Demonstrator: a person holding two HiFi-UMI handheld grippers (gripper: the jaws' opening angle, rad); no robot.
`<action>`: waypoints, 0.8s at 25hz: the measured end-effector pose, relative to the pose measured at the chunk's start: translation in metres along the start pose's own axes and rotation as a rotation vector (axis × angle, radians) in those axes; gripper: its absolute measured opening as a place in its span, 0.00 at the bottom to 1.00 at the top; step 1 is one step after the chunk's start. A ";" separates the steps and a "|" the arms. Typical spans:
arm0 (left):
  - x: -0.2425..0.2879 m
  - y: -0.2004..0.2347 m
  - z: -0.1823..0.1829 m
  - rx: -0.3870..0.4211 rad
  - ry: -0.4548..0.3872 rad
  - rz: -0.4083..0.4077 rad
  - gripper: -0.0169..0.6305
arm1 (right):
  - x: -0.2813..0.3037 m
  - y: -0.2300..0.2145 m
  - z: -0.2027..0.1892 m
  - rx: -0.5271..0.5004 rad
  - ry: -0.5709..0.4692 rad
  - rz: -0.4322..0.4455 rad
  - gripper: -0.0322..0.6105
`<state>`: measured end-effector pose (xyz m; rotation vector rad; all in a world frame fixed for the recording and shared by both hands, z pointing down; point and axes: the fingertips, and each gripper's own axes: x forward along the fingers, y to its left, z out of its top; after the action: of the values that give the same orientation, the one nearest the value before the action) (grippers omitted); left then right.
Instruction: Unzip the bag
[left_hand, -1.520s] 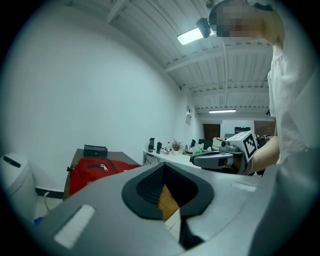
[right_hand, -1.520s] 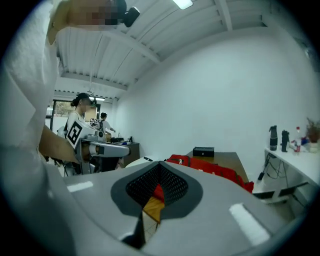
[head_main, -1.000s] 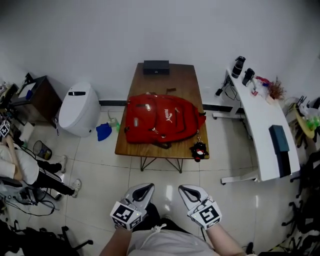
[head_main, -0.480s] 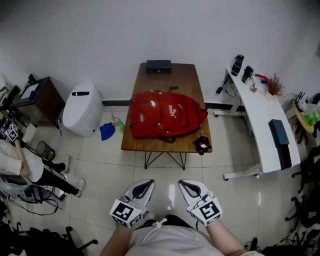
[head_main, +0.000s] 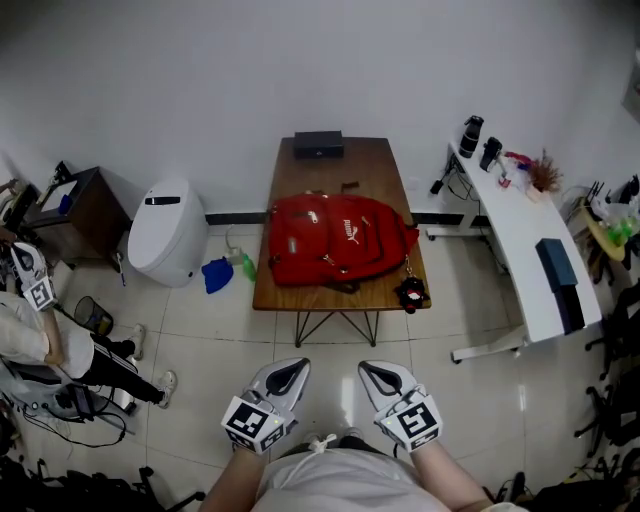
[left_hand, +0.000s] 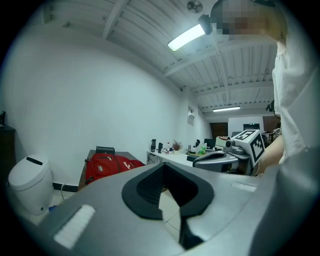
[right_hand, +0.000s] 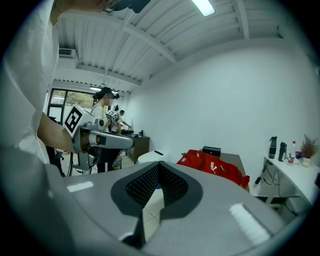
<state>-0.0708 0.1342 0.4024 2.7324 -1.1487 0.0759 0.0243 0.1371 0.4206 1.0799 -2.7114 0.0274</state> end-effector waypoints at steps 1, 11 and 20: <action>-0.001 0.003 0.001 -0.003 -0.004 0.002 0.04 | 0.002 -0.001 0.000 -0.002 0.003 -0.004 0.06; 0.008 0.008 0.002 -0.005 -0.008 -0.029 0.04 | 0.009 -0.011 0.000 -0.008 0.018 -0.019 0.06; 0.016 0.014 0.008 0.006 -0.016 -0.022 0.04 | 0.016 -0.023 0.013 0.009 -0.003 -0.030 0.06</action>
<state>-0.0700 0.1121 0.3985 2.7552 -1.1240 0.0556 0.0266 0.1079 0.4102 1.1238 -2.6999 0.0334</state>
